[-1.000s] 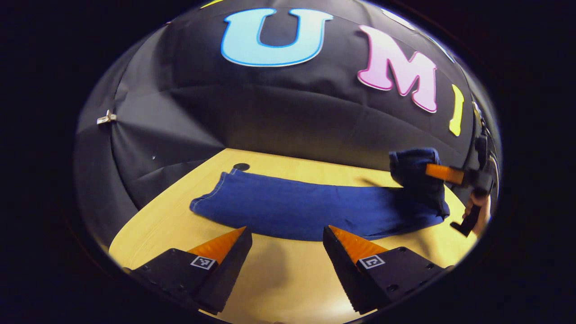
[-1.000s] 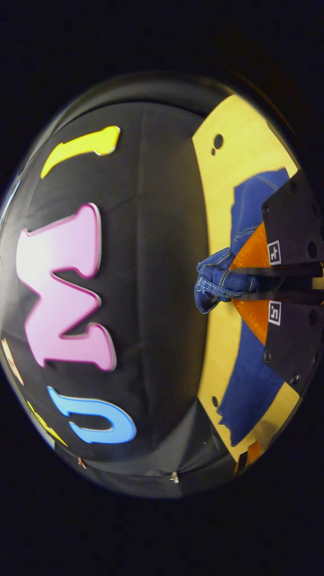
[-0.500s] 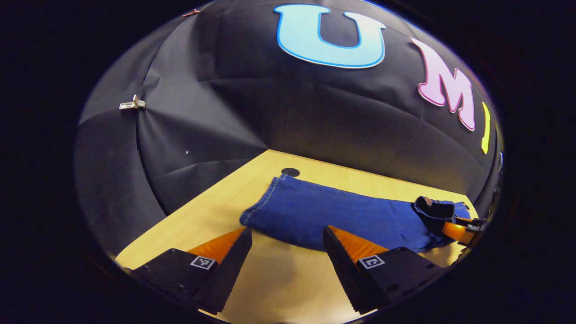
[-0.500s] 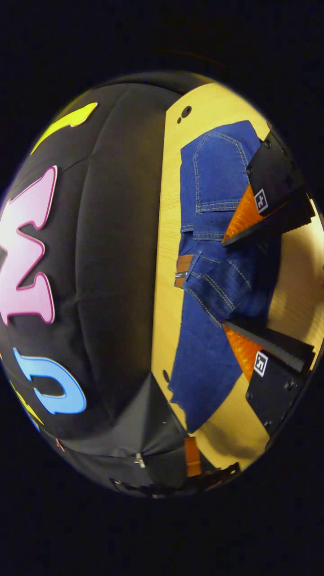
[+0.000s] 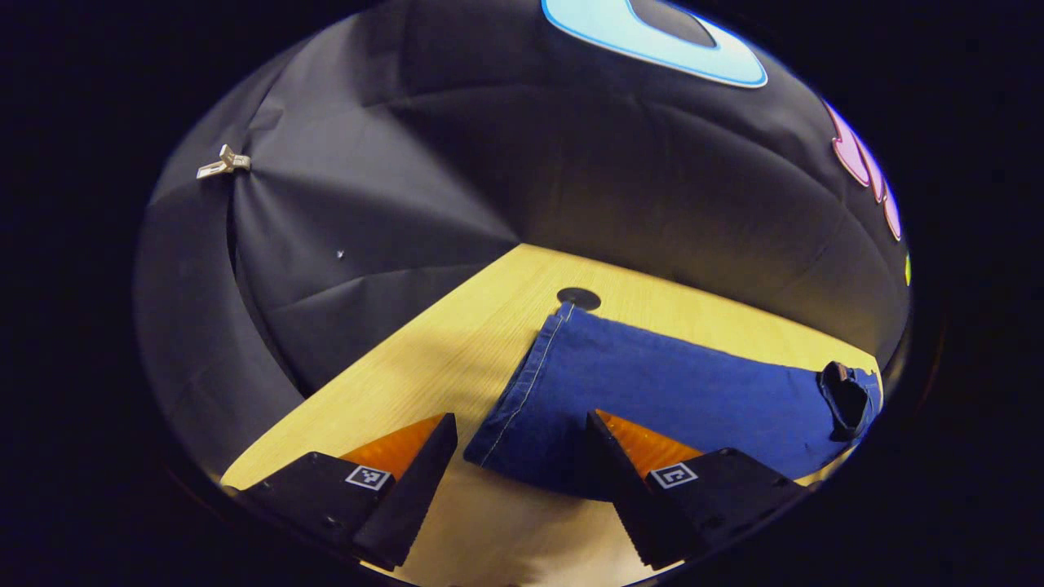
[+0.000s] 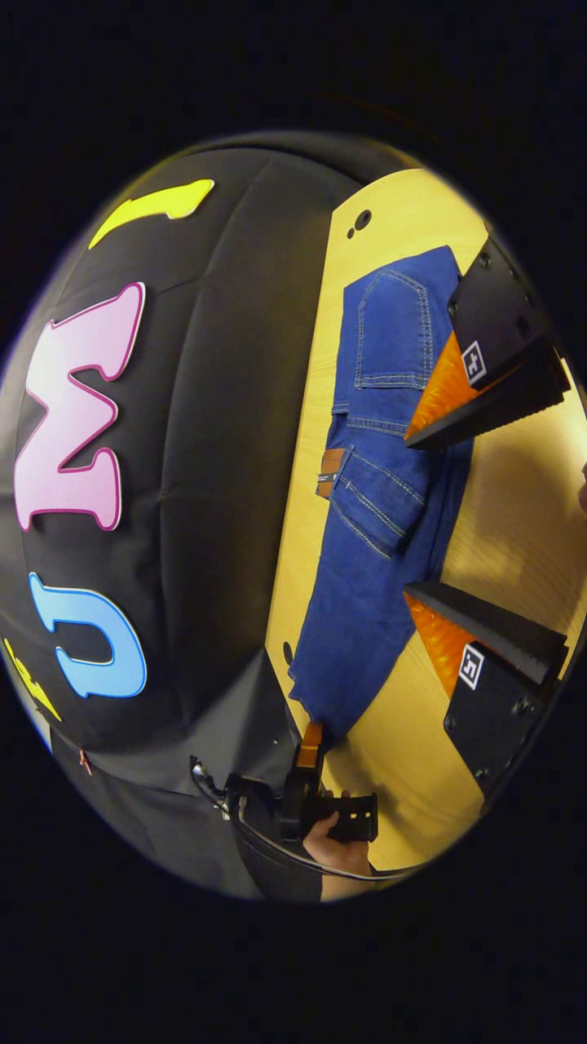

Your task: Grasp the waist and the cuffs of the jeans and fold them to make the two legs overlap; first hold the waist and fold one-third of the jeans toward the cuffs, then hold the cuffs and fold the remaining one-third in the same direction to finish folding.

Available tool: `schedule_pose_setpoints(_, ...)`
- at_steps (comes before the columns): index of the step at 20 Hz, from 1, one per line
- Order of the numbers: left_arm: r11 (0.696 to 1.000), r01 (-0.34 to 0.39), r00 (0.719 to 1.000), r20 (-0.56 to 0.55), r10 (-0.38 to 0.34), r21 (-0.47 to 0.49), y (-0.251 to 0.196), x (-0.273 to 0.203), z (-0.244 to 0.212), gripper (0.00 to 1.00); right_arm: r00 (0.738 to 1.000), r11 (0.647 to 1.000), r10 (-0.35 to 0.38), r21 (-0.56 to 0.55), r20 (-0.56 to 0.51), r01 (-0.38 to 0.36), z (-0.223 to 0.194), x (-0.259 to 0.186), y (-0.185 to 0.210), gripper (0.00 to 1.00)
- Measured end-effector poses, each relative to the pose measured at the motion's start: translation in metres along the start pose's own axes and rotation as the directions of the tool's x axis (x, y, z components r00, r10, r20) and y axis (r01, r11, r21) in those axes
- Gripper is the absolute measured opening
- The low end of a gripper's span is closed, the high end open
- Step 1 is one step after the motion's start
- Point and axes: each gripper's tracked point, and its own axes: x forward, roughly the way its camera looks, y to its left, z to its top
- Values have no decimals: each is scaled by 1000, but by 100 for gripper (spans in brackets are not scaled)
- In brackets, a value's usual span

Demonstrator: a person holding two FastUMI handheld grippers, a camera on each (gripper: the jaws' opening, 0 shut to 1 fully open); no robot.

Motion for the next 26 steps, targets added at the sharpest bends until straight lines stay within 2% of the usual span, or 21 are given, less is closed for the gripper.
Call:
schedule_pose_setpoints(2,1000,1,1000,20,-1,-6,1,7,6,100,1000,1000,-6,14,-12,6,-4,-5,-6,98)
schedule_pose_setpoints(4,1000,18,1000,10,-18,-12,-7,13,7,100,997,999,-18,42,-70,20,-20,-7,-17,98)
schedule_pose_setpoints(6,999,31,999,-16,-30,45,-15,18,4,100,993,995,-51,82,-102,59,-28,-9,-34,98)
schedule_pose_setpoints(7,996,19,999,-34,-16,82,-15,16,2,95,992,992,-64,101,-109,75,-30,-10,-42,99)
schedule_pose_setpoints(8,995,19,999,-28,-16,99,-15,18,2,95,990,989,-74,116,-117,87,-33,-11,-48,99)
schedule_pose_setpoints(9,995,60,998,-30,-58,81,-21,19,3,95,990,988,-80,125,-121,95,-34,-13,-53,98)
schedule_pose_setpoints(11,995,86,996,-6,-85,50,-26,21,4,56,988,986,-88,128,-126,104,-37,-17,-59,98)
schedule_pose_setpoints(13,992,119,993,-19,-119,47,-28,18,3,33,987,988,-86,118,-138,103,-43,-17,-62,99)
schedule_pose_setpoints(16,986,164,986,-19,-164,15,-31,14,4,20,985,989,-79,115,-152,97,-50,-16,-60,98)
schedule_pose_setpoints(17,986,166,986,-16,-166,-7,-34,15,5,13,985,988,-77,119,-154,96,-51,-15,-59,99)
schedule_pose_setpoints(19,986,161,987,2,-161,-47,-38,17,8,8,986,987,-77,127,-147,96,-45,-15,-60,99)
schedule_pose_setpoints(23,976,160,987,30,-157,-150,-46,5,21,7,989,987,-107,108,-103,118,-29,-18,-76,98)
schedule_pose_setpoints(26,960,199,978,108,-180,-198,-49,-33,44,7,986,985,-138,92,-90,146,-23,-23,-95,99)
